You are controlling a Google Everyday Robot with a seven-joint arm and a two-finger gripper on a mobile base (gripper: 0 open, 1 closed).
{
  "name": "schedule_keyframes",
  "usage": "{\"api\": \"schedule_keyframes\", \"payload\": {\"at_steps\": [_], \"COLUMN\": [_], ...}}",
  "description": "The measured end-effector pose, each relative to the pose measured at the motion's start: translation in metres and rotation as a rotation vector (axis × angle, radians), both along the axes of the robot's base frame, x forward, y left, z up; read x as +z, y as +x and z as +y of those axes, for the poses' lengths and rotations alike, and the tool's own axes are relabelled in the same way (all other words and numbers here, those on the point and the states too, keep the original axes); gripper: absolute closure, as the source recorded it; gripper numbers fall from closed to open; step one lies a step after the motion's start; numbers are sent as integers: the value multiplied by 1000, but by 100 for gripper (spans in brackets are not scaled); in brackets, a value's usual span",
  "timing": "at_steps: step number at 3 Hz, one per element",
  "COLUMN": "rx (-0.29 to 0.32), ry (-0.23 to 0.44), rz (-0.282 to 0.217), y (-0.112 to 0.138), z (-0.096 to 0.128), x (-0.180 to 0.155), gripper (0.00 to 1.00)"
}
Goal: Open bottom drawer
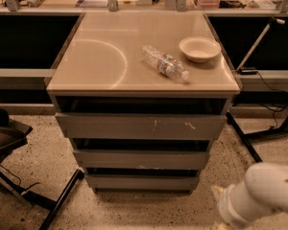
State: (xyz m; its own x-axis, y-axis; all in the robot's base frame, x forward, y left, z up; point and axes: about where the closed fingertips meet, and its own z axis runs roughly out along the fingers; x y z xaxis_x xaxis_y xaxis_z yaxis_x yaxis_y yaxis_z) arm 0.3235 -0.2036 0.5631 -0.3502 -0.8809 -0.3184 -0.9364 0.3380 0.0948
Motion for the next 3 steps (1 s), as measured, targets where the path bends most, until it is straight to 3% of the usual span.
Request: {"api": "schedule_keyframes", "payload": {"at_steps": [1,2,3], "rx": [-40,-40,-81], "ry": [10,10,34], "rz": [47,47,29], "y": [-19,-19,-6], "z": [5,5,6], "x": [-45,-44,-69], "gripper": [0,0,0]}}
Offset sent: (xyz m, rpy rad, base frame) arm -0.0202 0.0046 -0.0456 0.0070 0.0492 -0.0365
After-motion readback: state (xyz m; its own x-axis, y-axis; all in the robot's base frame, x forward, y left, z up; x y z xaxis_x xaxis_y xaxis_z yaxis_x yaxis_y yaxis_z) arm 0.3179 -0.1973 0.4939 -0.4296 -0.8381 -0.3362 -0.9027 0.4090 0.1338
